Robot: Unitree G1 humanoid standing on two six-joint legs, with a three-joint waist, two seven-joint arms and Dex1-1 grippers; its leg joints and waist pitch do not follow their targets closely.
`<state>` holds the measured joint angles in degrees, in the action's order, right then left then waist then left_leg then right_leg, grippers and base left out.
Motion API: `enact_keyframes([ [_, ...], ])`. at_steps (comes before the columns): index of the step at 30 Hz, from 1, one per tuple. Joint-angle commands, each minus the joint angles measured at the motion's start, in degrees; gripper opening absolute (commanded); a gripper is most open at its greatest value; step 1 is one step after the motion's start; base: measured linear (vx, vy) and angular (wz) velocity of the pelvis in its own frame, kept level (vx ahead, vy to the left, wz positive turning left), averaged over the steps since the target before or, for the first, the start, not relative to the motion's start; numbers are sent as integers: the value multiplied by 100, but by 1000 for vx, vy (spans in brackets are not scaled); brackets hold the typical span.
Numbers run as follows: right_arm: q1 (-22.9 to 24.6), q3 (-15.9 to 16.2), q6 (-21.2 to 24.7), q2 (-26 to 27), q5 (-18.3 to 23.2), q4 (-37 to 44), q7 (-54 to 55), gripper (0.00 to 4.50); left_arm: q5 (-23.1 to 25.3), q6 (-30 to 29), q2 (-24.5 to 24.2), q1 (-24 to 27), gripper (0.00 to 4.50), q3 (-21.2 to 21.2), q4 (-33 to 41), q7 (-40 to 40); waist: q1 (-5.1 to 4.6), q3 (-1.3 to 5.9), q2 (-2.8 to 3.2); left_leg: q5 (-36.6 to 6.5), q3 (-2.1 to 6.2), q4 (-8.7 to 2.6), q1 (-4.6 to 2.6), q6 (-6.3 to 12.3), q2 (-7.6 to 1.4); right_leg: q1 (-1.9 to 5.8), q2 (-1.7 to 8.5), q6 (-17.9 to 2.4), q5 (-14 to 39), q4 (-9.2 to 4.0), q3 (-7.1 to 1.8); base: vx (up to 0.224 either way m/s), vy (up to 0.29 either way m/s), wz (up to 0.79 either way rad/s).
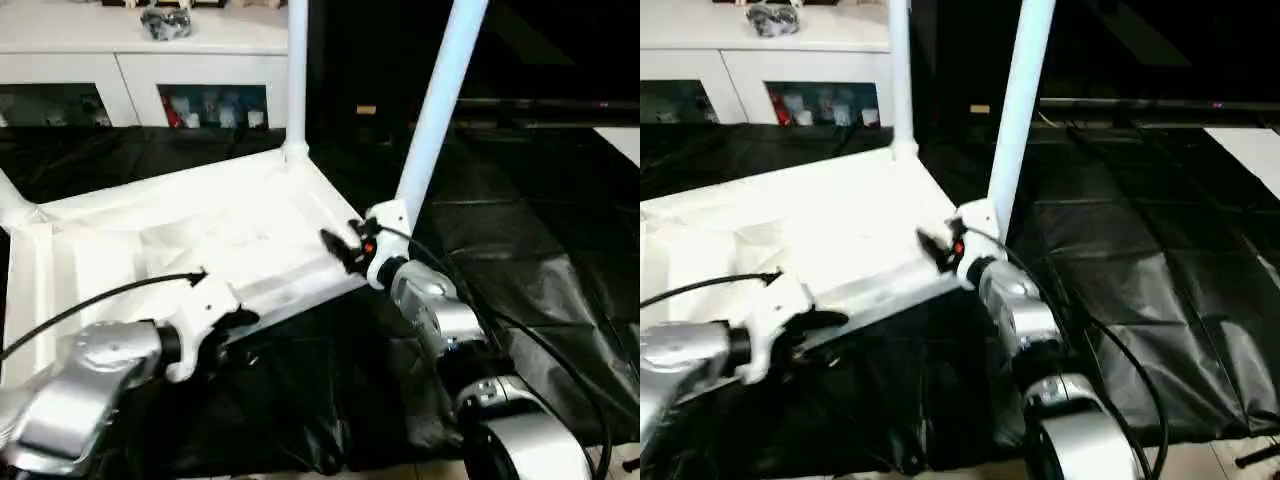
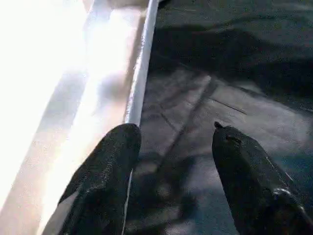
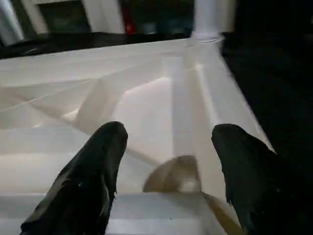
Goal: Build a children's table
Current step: Rotate leg to tighten
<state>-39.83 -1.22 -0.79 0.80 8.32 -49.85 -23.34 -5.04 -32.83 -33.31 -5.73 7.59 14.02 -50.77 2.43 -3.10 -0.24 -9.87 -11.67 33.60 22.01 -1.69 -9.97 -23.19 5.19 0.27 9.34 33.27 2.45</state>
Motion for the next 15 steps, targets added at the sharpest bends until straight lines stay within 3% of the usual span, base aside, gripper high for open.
enact_keyframes([
  [1,-150,-241,-163,-133,-6,-245,346,318,269,-21,-85,-43,315,22,-213,246,-17,334,81,-2418,195,-525,-201,-410,-287,90,261,-910,2086,-355,-203,0,0,0],
  [4,-284,-395,-302,-254,-8,-548,662,318,336,29,-22,-90,315,147,-310,347,-4,337,90,-2432,165,-488,-244,-399,-284,41,256,-991,2050,-354,-212,0,0,0],
  [7,-380,-501,-402,-379,-9,-726,824,318,419,120,69,-171,315,205,-408,505,25,341,98,-2404,168,-490,-236,-400,-288,59,250,-970,2003,-344,-209,0,0,0],
  [11,-522,-652,-492,-627,40,-918,951,318,562,280,200,-382,315,251,-656,762,103,351,103,-2454,138,-467,-292,-430,-279,25,210,-965,1905,-339,-205,0,0,0],
  [15,-620,-745,-562,-853,67,-1048,1043,318,681,425,160,-518,315,318,-807,814,117,353,90,-2355,158,-461,-230,-411,-270,62,233,-866,2023,-330,-203,0,0,0],
])
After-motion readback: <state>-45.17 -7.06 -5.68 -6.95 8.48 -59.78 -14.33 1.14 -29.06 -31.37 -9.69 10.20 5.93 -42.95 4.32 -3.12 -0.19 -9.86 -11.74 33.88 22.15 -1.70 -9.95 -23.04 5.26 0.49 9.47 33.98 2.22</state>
